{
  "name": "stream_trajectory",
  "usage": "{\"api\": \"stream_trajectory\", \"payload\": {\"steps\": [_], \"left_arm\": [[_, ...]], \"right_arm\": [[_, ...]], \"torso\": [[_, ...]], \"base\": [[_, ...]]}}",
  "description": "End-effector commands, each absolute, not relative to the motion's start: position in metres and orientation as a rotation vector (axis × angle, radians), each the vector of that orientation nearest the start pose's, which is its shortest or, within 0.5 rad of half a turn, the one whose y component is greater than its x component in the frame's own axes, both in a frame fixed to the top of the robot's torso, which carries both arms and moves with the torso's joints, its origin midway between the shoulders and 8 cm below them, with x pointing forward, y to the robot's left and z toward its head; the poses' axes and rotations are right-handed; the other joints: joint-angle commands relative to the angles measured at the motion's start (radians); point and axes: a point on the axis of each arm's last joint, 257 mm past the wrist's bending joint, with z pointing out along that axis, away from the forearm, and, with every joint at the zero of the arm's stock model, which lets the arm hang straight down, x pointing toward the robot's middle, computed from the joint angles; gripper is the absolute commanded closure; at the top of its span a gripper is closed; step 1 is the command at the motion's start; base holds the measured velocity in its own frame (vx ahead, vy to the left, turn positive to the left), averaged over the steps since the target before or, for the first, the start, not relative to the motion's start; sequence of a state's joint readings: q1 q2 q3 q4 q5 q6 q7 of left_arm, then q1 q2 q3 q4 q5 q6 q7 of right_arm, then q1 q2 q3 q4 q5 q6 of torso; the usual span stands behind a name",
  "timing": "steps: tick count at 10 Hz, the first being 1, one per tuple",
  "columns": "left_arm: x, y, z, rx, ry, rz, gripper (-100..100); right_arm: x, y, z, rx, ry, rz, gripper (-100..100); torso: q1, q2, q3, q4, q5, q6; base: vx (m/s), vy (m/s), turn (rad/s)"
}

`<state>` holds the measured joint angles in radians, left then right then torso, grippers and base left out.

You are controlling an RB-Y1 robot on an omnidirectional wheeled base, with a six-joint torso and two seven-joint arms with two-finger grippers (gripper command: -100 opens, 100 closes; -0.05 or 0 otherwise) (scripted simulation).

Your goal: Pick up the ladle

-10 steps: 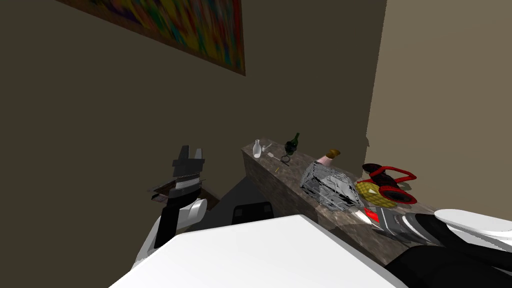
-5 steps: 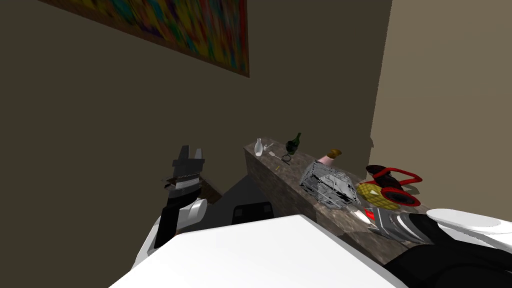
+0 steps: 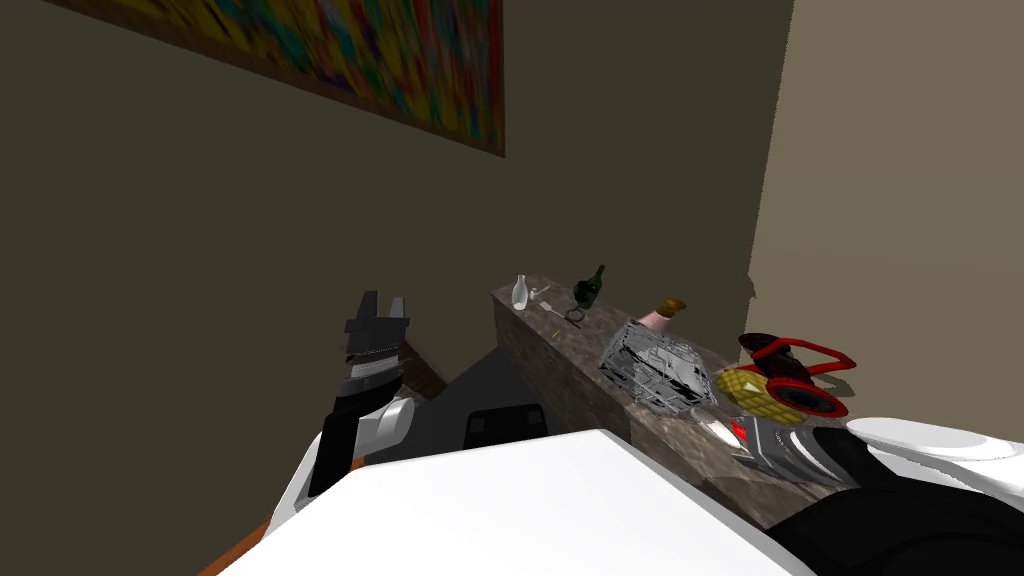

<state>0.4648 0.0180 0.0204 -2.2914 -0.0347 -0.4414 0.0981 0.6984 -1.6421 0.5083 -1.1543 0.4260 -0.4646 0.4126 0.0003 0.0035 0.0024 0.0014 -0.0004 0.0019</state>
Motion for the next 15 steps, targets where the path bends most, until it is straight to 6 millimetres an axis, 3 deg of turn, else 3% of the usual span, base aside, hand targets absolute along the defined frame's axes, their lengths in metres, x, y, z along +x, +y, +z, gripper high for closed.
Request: {"api": "stream_trajectory", "payload": {"steps": [1, 3, 4, 5, 6, 7, 8, 10, 11, 12, 15], "left_arm": [[0.354, 0.278, 0.030, -0.673, 0.629, -1.359, 0], [0.354, 0.278, 0.030, -0.673, 0.629, -1.359, 0], [0.354, 0.278, 0.030, -0.673, 0.629, -1.359, 0], [0.354, 0.278, 0.030, -0.673, 0.629, -1.359, 0], [0.354, 0.278, 0.030, -0.673, 0.629, -1.359, 0], [0.354, 0.278, 0.030, -0.673, 0.629, -1.359, 0], [0.354, 0.278, 0.030, -0.673, 0.629, -1.359, 0], [0.354, 0.278, 0.030, -0.673, 0.629, -1.359, 0], [0.354, 0.278, 0.030, -0.673, 0.629, -1.359, 0], [0.354, 0.278, 0.030, -0.673, 0.629, -1.359, 0], [0.354, 0.278, 0.030, -0.673, 0.629, -1.359, 0]], "right_arm": [[0.081, -0.706, -0.344, -0.912, 2.831, -0.337, -100], [0.065, -0.704, -0.349, -0.904, 2.863, -0.317, -100], [0.075, -0.706, -0.346, -0.874, 2.855, -0.340, -100], [0.062, -0.705, -0.349, -0.873, 2.880, -0.326, -100], [0.073, -0.708, -0.345, -0.855, 2.868, -0.355, -100], [0.060, -0.707, -0.349, -0.840, 2.895, -0.340, -100], [0.075, -0.711, -0.343, -0.811, 2.877, -0.374, -100], [0.055, -0.710, -0.348, -0.805, 2.917, -0.356, -100], [0.059, -0.710, -0.348, -0.807, 2.907, -0.360, -100], [0.058, -0.710, -0.348, -0.806, 2.910, -0.359, 100], [0.058, -0.710, -0.348, -0.804, 2.910, -0.359, 100]], "torso": [[0.000, 0.000, 0.000, 0.000, 0.000, 0.000], [-0.001, 0.000, 0.000, 0.000, -0.001, 0.000], [-0.001, -0.001, -0.001, 0.000, -0.001, 0.000], [-0.001, -0.001, -0.001, 0.000, -0.001, -0.001], [-0.002, -0.001, 0.000, 0.000, -0.002, 0.000], [-0.002, 0.000, 0.000, 0.000, -0.002, -0.001], [-0.003, 0.001, 0.000, 0.000, -0.002, 0.000], [-0.003, 0.001, 0.001, 0.000, -0.003, 0.000], [-0.003, -0.001, 0.000, 0.000, -0.003, 0.001], [-0.003, -0.002, -0.001, -0.001, -0.002, 0.000], [-0.003, -0.004, -0.002, -0.001, -0.003, 0.000]], "base": [[-0.077, -0.010, 0.130], [-0.041, -0.013, 0.025], [-0.051, 0.006, 0.118], [-0.054, -0.005, 0.087], [-0.067, 0.001, 0.124], [-0.066, -0.014, 0.067], [-0.083, -0.022, 0.119], [-0.047, -0.011, 0.033], [-0.006, 0.000, -0.007], [0.000, 0.000, 0.000], [-0.001, 0.001, -0.003]]}}
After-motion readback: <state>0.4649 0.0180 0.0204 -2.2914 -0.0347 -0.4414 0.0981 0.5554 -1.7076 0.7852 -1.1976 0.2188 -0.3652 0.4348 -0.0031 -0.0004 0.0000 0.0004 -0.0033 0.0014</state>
